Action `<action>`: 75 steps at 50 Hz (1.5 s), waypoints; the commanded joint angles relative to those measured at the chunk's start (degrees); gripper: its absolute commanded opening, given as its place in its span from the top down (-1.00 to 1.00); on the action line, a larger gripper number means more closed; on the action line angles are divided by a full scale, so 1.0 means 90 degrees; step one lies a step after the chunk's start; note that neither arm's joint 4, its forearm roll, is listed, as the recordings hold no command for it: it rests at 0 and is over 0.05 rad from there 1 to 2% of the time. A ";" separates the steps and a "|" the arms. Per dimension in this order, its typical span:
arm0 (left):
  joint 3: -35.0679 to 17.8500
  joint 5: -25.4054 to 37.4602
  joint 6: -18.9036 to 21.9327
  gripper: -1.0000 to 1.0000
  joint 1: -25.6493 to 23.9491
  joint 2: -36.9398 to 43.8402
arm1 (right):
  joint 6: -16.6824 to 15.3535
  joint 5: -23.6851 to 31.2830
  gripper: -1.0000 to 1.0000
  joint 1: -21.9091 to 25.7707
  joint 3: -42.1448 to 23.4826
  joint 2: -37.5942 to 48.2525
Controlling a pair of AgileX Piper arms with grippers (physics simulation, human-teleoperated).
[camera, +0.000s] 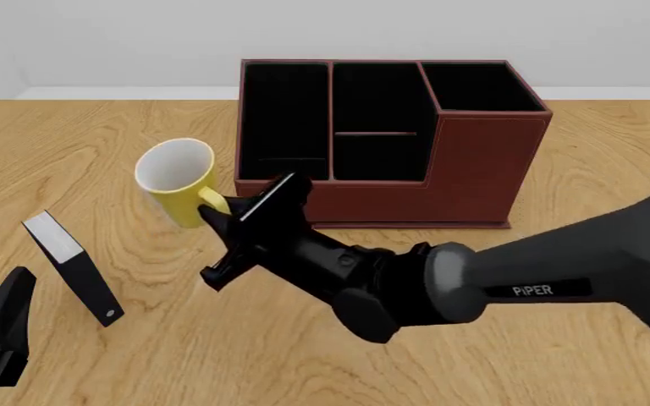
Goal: Pick up the yellow and white mug and place it to the right of the caddy.
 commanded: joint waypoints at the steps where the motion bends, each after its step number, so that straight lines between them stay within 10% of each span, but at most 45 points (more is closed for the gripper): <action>1: 0.0000 0.0000 0.0000 -1.00 0.0000 0.0000 | -0.0066 0.0124 1.00 -0.0039 0.0250 -0.0592; 75: 0.0000 0.0000 0.0000 -1.00 0.0000 0.0000 | -0.0659 0.1605 1.00 -0.0781 0.1786 -0.4886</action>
